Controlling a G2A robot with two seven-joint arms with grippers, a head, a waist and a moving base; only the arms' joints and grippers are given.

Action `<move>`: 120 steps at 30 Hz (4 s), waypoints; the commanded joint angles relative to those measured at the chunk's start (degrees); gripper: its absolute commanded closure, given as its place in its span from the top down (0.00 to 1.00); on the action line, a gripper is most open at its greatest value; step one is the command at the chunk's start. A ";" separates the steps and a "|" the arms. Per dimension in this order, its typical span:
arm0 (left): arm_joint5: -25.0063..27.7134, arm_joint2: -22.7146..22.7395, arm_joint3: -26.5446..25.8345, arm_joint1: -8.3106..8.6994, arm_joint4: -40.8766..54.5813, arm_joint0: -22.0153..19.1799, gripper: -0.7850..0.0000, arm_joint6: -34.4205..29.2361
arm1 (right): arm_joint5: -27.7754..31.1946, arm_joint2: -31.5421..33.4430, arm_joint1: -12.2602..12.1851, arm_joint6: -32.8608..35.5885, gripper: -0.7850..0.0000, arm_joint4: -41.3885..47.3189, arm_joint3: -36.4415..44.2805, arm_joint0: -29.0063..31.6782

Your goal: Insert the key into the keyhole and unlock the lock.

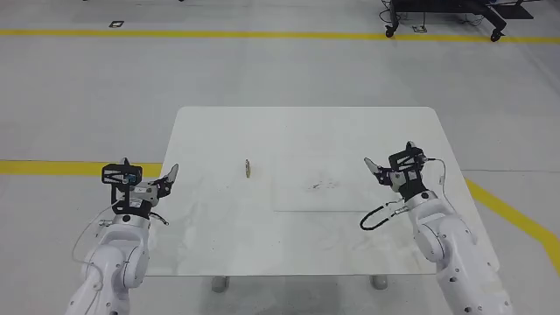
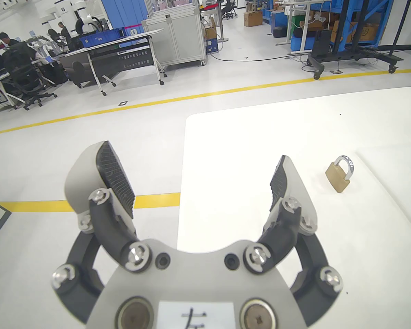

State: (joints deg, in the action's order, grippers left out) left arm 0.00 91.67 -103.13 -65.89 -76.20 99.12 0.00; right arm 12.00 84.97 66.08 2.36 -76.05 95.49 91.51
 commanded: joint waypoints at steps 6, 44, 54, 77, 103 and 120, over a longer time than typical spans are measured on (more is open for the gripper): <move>0.00 0.00 0.00 0.00 0.00 0.00 1.00 0.00 | 25.54 -8.23 0.07 -0.34 1.00 1.16 -13.72 -11.81; 0.00 0.00 0.00 0.00 0.00 0.00 1.00 0.00 | 41.65 -28.35 0.67 -21.13 0.00 -25.53 -40.12 -34.59; 0.00 0.00 0.00 0.00 0.00 0.00 1.00 0.00 | 40.17 -22.75 -2.41 -23.56 0.00 -27.49 -32.46 -29.74; 0.00 0.00 0.00 0.00 0.00 0.00 1.00 0.00 | 46.00 -27.43 -3.42 -47.80 0.00 -0.91 -36.84 -28.95; 30.43 -12.83 14.12 -1.91 48.41 -19.35 1.00 -19.85 | 46.00 -44.09 -1.99 -44.21 0.00 26.31 -35.87 -32.29; 44.66 -26.39 34.44 -4.01 76.52 -38.58 0.65 -41.64 | 46.00 -63.55 -3.91 -41.23 0.00 48.45 -31.87 -40.62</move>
State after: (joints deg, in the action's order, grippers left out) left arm 43.46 65.84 -69.52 -69.79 -0.76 60.87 -41.36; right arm 58.00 22.32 62.25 -38.87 -28.81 63.44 51.33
